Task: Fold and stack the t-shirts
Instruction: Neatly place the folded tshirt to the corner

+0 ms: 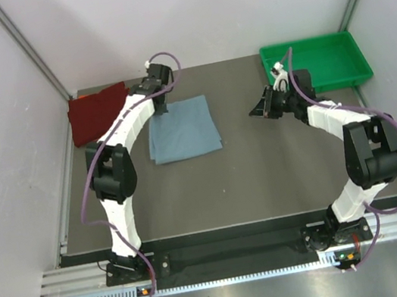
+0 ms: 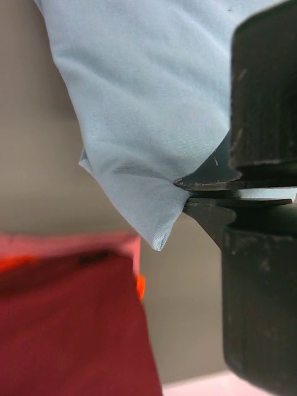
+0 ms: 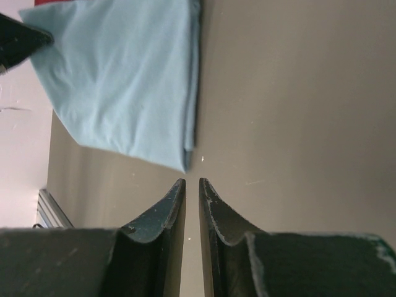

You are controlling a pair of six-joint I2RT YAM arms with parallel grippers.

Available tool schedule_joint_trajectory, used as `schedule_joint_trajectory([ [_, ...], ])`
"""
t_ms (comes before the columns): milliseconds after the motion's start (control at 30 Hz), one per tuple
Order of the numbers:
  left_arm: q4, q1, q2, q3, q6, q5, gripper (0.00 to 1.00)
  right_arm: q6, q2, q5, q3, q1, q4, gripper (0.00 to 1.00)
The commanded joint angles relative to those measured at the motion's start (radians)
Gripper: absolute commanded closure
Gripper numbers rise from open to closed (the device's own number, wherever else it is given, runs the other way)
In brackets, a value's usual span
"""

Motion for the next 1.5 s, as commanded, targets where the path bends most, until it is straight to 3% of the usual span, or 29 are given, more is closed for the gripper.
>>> schedule_joint_trajectory([
  [0,0.014,0.07,-0.071,0.068,0.132,-0.055,1.0,0.013,-0.028,-0.012,-0.002,0.023,0.077,0.85],
  [300,0.051,0.169,-0.102,0.155,0.311,-0.071,1.0,0.011,0.0,-0.051,0.019,0.025,0.115,0.85],
  [567,0.072,0.262,-0.074,0.307,0.367,-0.046,1.0,-0.003,0.004,-0.077,0.013,0.025,0.146,0.85],
  [967,0.269,0.368,-0.036,0.325,0.512,-0.038,1.0,-0.012,-0.019,-0.077,-0.002,0.023,0.177,0.84],
  [1100,0.28,0.412,0.012,0.399,0.482,-0.005,1.0,-0.02,-0.013,-0.067,0.006,0.023,0.164,0.83],
  [1333,0.319,0.483,0.054,0.387,0.434,0.097,1.0,-0.023,0.004,-0.073,0.015,0.022,0.164,0.83],
  [1467,0.375,0.502,0.097,0.368,0.472,0.069,1.0,-0.024,-0.005,-0.065,0.007,0.023,0.172,0.83],
])
